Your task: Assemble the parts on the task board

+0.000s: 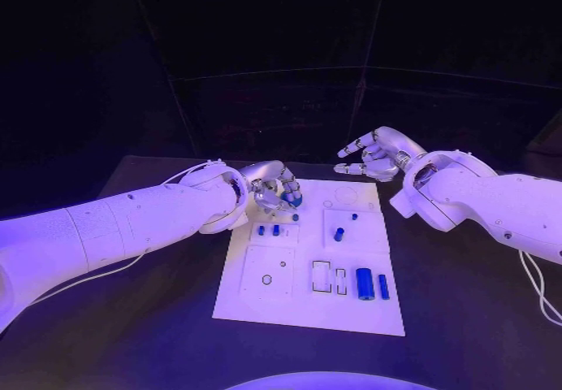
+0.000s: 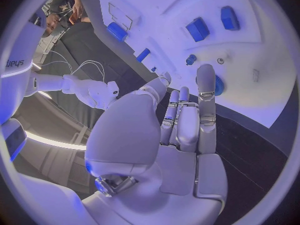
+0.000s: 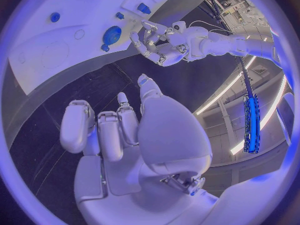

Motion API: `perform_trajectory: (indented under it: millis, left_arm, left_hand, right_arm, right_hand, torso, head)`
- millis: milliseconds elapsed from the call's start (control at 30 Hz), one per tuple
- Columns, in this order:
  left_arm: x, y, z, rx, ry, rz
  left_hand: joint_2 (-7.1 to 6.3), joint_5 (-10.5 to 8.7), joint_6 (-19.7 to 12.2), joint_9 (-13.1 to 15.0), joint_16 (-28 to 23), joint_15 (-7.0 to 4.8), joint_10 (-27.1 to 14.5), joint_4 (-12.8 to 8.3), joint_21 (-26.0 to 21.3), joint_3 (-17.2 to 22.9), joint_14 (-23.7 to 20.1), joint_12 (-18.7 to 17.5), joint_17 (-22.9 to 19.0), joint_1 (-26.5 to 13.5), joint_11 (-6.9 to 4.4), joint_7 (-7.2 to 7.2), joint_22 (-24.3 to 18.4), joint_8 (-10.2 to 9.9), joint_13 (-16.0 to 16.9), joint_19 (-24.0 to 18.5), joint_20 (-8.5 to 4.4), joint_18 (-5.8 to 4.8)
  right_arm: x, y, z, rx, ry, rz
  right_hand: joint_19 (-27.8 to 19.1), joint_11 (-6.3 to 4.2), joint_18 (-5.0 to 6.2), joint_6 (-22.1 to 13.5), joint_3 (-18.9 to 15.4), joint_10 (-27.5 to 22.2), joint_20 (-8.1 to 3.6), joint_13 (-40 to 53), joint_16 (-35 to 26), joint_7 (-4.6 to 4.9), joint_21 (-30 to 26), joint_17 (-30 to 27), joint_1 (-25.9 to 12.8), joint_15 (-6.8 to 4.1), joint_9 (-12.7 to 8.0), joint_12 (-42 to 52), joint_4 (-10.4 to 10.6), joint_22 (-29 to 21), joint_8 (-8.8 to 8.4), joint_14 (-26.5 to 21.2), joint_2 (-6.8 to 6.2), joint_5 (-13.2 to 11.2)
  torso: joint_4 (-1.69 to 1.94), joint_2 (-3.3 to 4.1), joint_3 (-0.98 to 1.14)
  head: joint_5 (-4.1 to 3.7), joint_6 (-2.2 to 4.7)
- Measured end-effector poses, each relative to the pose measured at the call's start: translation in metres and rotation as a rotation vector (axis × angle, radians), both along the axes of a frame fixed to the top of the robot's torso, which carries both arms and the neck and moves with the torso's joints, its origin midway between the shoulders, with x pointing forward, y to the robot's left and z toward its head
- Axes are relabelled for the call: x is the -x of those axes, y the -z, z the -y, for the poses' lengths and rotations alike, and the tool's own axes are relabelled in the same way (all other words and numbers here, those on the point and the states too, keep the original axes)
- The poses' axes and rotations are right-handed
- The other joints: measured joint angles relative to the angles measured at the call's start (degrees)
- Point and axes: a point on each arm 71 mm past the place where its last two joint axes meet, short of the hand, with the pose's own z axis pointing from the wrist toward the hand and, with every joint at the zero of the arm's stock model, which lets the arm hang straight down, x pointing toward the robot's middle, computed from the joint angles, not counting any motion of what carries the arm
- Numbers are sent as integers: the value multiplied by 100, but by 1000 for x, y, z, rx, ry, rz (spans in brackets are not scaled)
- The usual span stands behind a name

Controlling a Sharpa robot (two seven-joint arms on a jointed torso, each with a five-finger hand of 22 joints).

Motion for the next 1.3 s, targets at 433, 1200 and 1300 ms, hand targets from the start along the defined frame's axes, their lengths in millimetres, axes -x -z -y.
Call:
perform_trajectory:
  millis: [433,1200,1300]
  left_arm:
    - [-4,4,14,-121,101,67]
    - [-13,14,36,-258,133,57]
    - [-14,15,37,-270,132,52]
  left_hand:
    - [-46,0,503,-457,358,-59,503,-181,1221,12,249,-345,374,-2,-72,-99,1102,-337,-539,683,-93,-94]
    - [15,0,711,-629,335,-102,646,-323,1418,155,247,-541,178,2,-94,-143,1299,-449,-780,798,-128,-94]
    - [15,0,711,-639,335,-102,664,-323,1418,155,247,-541,178,2,-111,-143,1314,-449,-786,798,-128,-94]
  right_arm:
    - [1,0,-2,-1,-4,-1]
    - [1,0,-6,-4,-12,-2]
    - [1,0,-6,-4,-12,-2]
  right_hand:
    - [0,0,0,0,0,0,0,0,0,0,0,0,0,0,0,0,0,0,0,0,0,0]
    - [1,0,0,0,0,0,1,0,0,0,0,1,0,0,0,0,0,-6,20,0,-1,0]
    - [2,0,0,0,0,0,2,0,0,0,0,4,0,0,0,0,0,-6,20,0,-1,0]
  torso:
    - [-2,8,-7]
    - [14,2,-5]
    - [15,-1,-5]
  head:
    - [-52,14]
    - [-58,25]
    - [-62,21]
